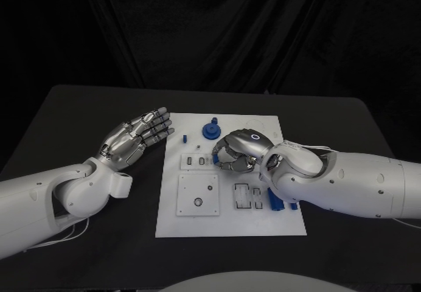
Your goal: Assemble the parts on the task board
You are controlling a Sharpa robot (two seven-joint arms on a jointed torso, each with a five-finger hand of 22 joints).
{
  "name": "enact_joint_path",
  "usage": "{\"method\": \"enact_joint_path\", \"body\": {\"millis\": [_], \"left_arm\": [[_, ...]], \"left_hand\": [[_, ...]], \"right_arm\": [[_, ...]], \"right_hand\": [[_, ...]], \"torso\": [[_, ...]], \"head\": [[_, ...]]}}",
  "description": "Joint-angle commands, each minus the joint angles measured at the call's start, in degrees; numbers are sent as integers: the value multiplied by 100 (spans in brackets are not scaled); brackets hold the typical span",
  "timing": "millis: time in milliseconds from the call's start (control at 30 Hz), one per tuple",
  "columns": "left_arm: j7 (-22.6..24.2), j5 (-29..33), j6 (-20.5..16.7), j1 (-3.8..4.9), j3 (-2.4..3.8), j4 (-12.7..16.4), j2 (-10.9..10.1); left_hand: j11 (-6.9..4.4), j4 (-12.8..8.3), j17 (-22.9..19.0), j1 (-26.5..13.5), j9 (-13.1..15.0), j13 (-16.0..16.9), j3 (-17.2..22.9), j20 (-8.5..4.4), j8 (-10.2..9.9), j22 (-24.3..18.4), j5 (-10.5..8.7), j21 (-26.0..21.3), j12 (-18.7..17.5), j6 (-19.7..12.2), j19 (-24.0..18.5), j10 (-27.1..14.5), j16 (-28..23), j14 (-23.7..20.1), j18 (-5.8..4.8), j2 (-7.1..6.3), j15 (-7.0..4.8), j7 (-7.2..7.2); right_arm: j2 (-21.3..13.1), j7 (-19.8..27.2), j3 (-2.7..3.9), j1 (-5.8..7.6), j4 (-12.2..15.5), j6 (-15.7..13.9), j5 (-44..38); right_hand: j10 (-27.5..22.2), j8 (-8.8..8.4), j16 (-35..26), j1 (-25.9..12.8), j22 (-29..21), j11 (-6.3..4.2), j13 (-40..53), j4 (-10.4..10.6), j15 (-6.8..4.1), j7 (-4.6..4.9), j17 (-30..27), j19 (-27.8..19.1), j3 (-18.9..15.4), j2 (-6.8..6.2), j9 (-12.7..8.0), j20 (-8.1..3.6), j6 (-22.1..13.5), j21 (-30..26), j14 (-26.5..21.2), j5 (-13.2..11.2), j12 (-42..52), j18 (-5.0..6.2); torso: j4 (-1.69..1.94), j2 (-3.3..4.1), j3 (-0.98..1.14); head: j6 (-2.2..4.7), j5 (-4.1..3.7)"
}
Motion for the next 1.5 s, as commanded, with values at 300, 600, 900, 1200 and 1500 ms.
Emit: {"method": "enact_joint_path", "body": {"millis": [300, 600, 900, 1200, 1500], "left_arm": [[411, -11, 139, -18, 4, -25, 37], [408, -11, 153, -30, 4, -40, 48], [407, -11, 154, -39, 4, -44, 45], [403, -11, 157, -44, 4, -54, 49], [398, -11, 161, -53, 4, -62, 48]], "left_hand": [[52, 6, 9, -43, -1, 5, 33, -7, 9, 2, 26, 22, 22, -40, 34, -11, 27, 22, -89, -5, 29, 172], [52, 6, 9, -43, -1, 5, 33, -7, 9, 2, 26, 22, 22, -40, 34, -11, 27, 22, -89, -5, 29, 172], [55, 7, 10, -49, -2, 5, 47, -7, 6, 1, 26, 18, 19, -47, 29, -15, 33, 24, -95, -1, 39, 174], [55, 7, 10, -49, -2, 5, 47, -7, 6, 1, 26, 18, 19, -47, 29, -15, 33, 24, -95, -1, 39, 174], [55, 7, 10, -49, -2, 5, 47, -7, 6, 1, 26, 18, 19, -47, 29, -15, 33, 24, -95, -1, 39, 174]], "right_arm": [[16, -361, 7, -16, -26, 112, -58], [29, -425, 7, -16, -47, 206, -58], [57, -420, 7, -16, -79, 261, -58], [77, -297, 7, -16, -104, 246, -58], [84, -133, 7, -16, -121, 207, -58]], "right_hand": [[598, -49, -45, -54, 1284, 72, 1507, -52, 60, 38, 1410, 316, 3, -70, 13, 38, -63, -69, 572, -39, 16, 97], [598, -137, -66, -77, 1264, 112, 1507, -87, 91, 85, 1375, 293, 15, -106, -23, 64, -197, -117, 564, -197, 16, 110], [598, -293, -71, -130, 1255, 153, 1507, -107, 130, 138, 1366, 286, 2, -164, -106, 105, -392, -144, 563, -564, 16, 116], [598, -477, -97, -180, 1247, 97, 1507, -98, 91, 141, 1322, 278, -38, -227, -195, 86, -568, -174, 553, -829, 16, 123], [598, -629, -115, -251, 1245, 26, 1507, -21, 27, 101, 1289, 279, -149, -291, -273, 24, -729, -191, 547, -1186, 16, 125]], "torso": [[14, -4, 2], [12, -7, -2], [13, -5, -2], [15, -7, -3], [8, -5, -3]], "head": [[-25, -31], [-31, -39], [-57, -39], [-65, -41], [-71, -29]]}}
